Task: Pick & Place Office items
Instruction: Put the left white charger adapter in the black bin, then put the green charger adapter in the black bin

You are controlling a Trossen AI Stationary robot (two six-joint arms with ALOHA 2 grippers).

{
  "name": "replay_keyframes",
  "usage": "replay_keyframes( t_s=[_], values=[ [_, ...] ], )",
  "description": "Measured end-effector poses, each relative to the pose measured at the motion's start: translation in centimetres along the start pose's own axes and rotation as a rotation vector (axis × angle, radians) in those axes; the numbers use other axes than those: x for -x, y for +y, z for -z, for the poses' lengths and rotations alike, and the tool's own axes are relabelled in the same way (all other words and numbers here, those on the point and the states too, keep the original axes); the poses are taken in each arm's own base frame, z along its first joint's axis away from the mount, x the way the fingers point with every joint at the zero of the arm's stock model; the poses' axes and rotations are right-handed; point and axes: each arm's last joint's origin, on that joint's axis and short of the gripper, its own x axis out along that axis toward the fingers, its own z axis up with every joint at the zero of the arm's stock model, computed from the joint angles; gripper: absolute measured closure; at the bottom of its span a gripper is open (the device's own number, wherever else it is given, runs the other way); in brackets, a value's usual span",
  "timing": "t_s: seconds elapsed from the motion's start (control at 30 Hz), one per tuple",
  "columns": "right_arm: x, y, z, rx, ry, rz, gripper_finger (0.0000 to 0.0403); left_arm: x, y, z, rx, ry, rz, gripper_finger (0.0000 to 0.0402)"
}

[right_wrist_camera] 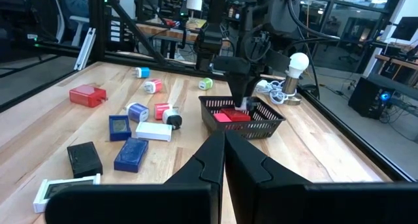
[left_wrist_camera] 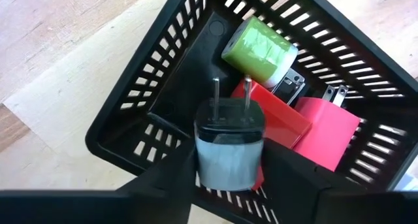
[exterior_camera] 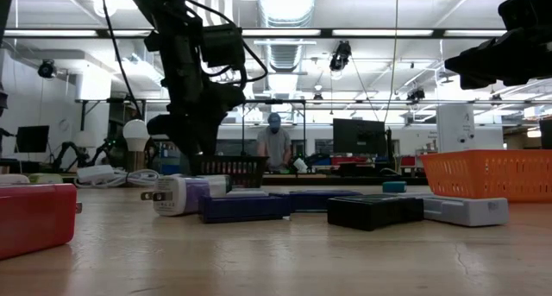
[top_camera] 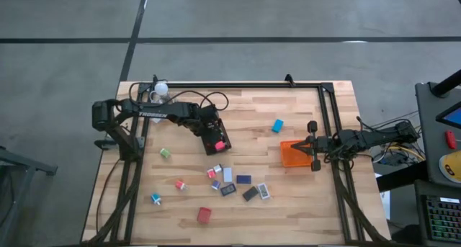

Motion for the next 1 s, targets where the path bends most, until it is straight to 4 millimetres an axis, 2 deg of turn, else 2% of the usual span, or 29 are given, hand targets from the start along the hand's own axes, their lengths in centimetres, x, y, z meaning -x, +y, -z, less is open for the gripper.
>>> replay_keyframes(
  t_s=[0.13, 0.4, 1.0],
  values=[
    [0.0, 0.0, 0.0, 0.0, 0.0, 0.0, 0.0394, 0.0, 0.0, 0.0, 0.0, -0.001, 0.001, 0.0198],
    [0.0, 0.0, 0.0, 0.0, 0.0, 0.0, 0.0394, 0.1, -0.1, -0.1, 0.008, -0.003, 0.002, 0.0177],
    [0.0, 0.0, 0.0, 0.0, 0.0, 0.0, 0.0394, 2.8, -1.7, -1.8, -0.024, -0.054, 0.041, 0.0176]
  ],
)
